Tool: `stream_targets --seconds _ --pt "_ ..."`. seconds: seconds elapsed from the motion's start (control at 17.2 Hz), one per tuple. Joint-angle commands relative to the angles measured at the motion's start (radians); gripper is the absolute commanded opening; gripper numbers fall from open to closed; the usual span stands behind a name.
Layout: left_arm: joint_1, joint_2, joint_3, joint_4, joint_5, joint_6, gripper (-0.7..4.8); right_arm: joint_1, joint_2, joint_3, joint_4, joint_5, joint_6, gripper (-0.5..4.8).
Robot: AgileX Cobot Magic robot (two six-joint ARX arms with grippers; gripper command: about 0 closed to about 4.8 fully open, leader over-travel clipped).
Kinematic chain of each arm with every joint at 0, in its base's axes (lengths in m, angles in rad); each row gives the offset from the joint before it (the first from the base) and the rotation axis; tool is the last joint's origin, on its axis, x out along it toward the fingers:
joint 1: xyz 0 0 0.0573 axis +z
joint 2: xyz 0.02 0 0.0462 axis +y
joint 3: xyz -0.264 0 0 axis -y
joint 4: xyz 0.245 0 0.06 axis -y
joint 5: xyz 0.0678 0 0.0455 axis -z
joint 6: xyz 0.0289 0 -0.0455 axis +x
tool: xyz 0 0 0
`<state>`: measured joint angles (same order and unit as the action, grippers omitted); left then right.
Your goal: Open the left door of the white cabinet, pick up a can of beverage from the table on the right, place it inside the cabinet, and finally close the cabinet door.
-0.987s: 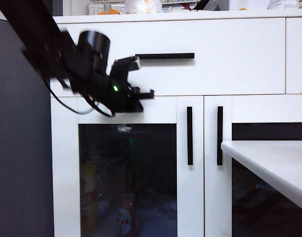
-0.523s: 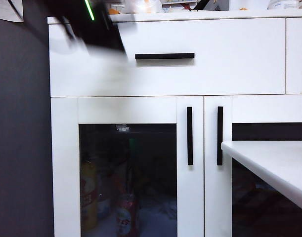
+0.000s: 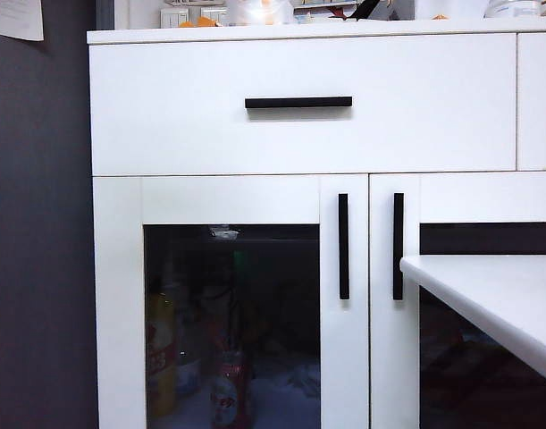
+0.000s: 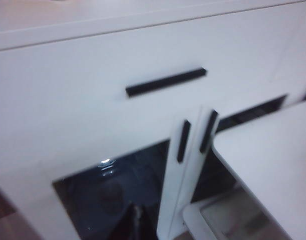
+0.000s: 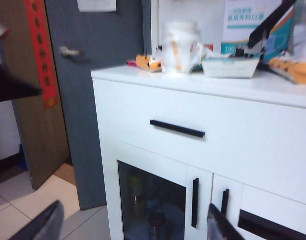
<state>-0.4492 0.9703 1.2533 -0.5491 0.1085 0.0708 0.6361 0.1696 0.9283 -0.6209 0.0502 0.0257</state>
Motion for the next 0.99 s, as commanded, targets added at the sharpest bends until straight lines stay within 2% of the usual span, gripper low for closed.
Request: stream_targets --seconds 0.06,0.17,0.46,0.58,0.81,0.99 --pt "0.000 -0.141 -0.034 -0.090 0.000 -0.031 -0.05 0.000 0.001 0.049 -0.088 -0.002 -0.003 3.64" --pt "0.000 -0.263 -0.073 -0.140 0.000 -0.072 -0.05 0.000 0.000 0.061 -0.127 -0.027 -0.003 3.64" --pt "0.000 -0.502 -0.169 -0.306 -0.004 -0.072 -0.05 0.000 0.001 0.014 -0.145 -0.053 -0.002 3.64" --pt "0.000 -0.590 -0.229 -0.320 -0.003 -0.074 -0.05 0.000 0.001 -0.044 -0.130 -0.057 0.000 3.63" --pt "0.000 -0.732 -0.386 -0.301 -0.018 -0.114 -0.06 0.001 0.002 -0.217 0.051 -0.103 0.000 3.64" --pt "0.000 -0.763 -0.508 -0.180 -0.018 -0.171 -0.06 0.002 0.002 -0.362 0.270 -0.114 0.000 3.64"
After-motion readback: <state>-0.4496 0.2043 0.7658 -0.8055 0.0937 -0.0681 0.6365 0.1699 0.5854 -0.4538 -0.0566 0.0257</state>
